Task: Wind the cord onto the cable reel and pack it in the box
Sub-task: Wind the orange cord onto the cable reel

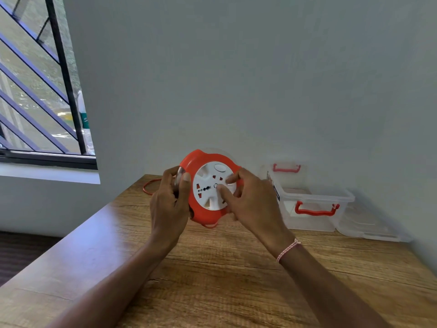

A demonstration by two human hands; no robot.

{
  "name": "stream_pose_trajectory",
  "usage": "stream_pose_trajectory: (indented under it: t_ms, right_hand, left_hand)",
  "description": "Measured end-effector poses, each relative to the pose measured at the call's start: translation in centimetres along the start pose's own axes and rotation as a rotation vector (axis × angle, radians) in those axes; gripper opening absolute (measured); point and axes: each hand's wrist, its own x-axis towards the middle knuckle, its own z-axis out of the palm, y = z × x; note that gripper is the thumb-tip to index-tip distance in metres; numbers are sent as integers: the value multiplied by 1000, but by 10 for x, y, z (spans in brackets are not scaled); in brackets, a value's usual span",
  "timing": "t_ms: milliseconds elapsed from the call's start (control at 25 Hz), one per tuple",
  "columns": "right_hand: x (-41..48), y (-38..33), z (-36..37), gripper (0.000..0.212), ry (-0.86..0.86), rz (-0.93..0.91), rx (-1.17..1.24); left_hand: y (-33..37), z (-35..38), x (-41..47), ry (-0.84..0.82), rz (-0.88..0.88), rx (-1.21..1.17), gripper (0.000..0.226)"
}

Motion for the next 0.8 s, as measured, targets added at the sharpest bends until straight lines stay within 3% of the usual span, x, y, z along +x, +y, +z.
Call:
stream_pose_trajectory:
  t_ms: [40, 120, 280, 440, 560, 640, 760, 800]
  right_hand:
    - [0, 5, -4, 39, 78, -239, -278]
    - [2, 9, -8, 54, 61, -497, -510]
    - [2, 10, -2, 70, -33, -571, -728]
    - [2, 7, -1, 70, 23, -551, -680]
    - [0, -3, 2, 71, 149, -411, -437]
    - [-5, -15, 6, 69, 148, -138, -120]
    - [-7, -25, 11, 56, -5, 395, 614]
    - [-6, -27, 10, 52, -44, 474, 730]
  left_hand:
    - [1, 0, 0, 3, -5, -7, 10]
    - [2, 0, -1, -1, 18, -4, 10]
    - [8, 1, -3, -34, 47, -3, 12]
    - [10, 0, -4, -14, 76, 1, 13]
    - [11, 0, -6, 23, 113, 11, 21]
    - [10, 2, -6, 26, 120, 4, 19]
    - [13, 2, -7, 51, 148, 8, 28]
    - [14, 2, -7, 60, 153, 8, 32]
